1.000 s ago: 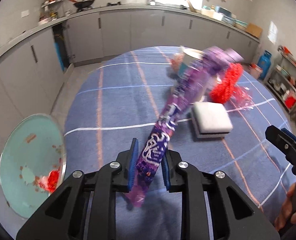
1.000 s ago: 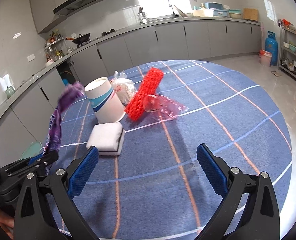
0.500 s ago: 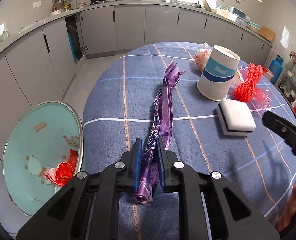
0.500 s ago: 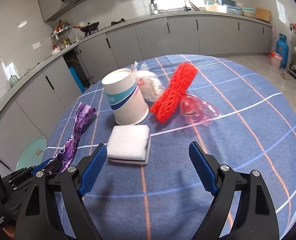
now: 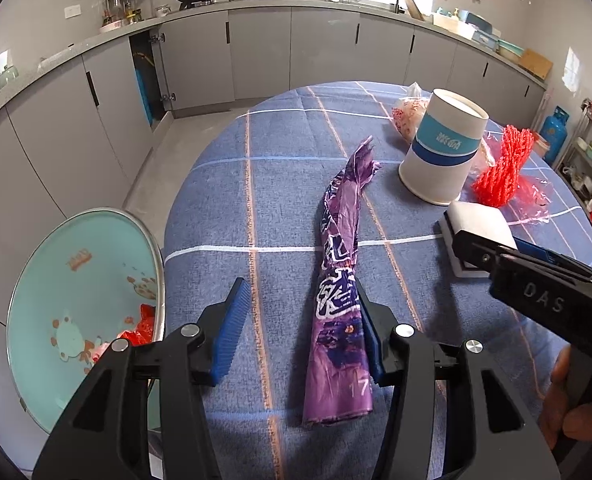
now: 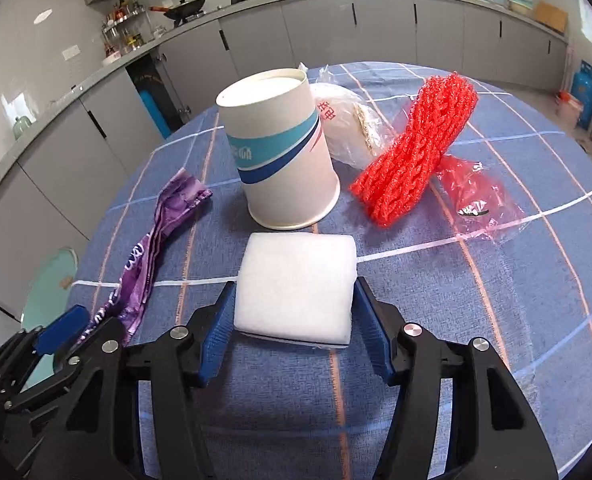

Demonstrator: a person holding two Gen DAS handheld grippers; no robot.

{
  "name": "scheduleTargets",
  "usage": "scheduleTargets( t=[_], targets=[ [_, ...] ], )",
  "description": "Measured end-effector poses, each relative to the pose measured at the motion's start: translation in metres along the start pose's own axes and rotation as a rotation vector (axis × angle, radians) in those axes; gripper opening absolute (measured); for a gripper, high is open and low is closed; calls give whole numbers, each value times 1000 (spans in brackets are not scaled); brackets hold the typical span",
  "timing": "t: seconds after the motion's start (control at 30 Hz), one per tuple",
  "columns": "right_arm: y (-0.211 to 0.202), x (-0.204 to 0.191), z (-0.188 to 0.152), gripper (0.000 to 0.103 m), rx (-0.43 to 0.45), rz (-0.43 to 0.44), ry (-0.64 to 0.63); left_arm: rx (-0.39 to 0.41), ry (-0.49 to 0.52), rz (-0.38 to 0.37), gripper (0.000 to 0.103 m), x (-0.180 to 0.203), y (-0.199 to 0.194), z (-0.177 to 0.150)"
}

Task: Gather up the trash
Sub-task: 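Grasp the white sponge with the right gripper while the left gripper lifts the purple wrapper, then carry the purple wrapper and white sponge over the teal bin and open both grippers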

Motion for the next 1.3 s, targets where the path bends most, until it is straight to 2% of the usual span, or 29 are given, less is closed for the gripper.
scheduleTargets(
  t=[0.13,0.2,0.23,0.27,0.33,0.4,0.47,0.5,0.53,0.9,1.3],
  targets=[
    [-8,4,-5,54,15,18,14,10,12,19,48,4,4,1],
    [-14,8,-10,54,29,28,27,20,15,31,40,5,4,2],
    [-18,11,-13,54,39,36,39,24,17,32,29,6,4,2],
    [-20,13,-15,54,44,36,47,21,16,24,25,6,5,2],
    [-22,16,-19,54,41,44,61,30,13,27,24,7,6,3],
    [-20,18,-23,54,30,55,75,41,6,22,20,5,5,3],
    [-23,22,-25,54,39,67,94,33,-28,-22,12,-1,3,4],
    [-24,24,-27,54,39,72,96,18,-56,-63,12,-4,1,4],
    [-25,25,-28,54,41,72,99,20,-63,-73,11,-6,-1,4],
    [-41,23,-31,54,74,16,88,75,-44,-84,10,-6,-32,-14],
    [-73,2,-48,54,117,25,58,122,-56,-86,10,-21,-66,-22]
  ],
)
Point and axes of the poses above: each gripper's, at about its wrist camera, not at the fingertips, and y roughly the way its jaws point, x to its right, z to its top, the point moved 1 cm from there along y, roughly the way its jaws point, and after that the axes turned 13 degrees about -y, right-handed, at the moved point
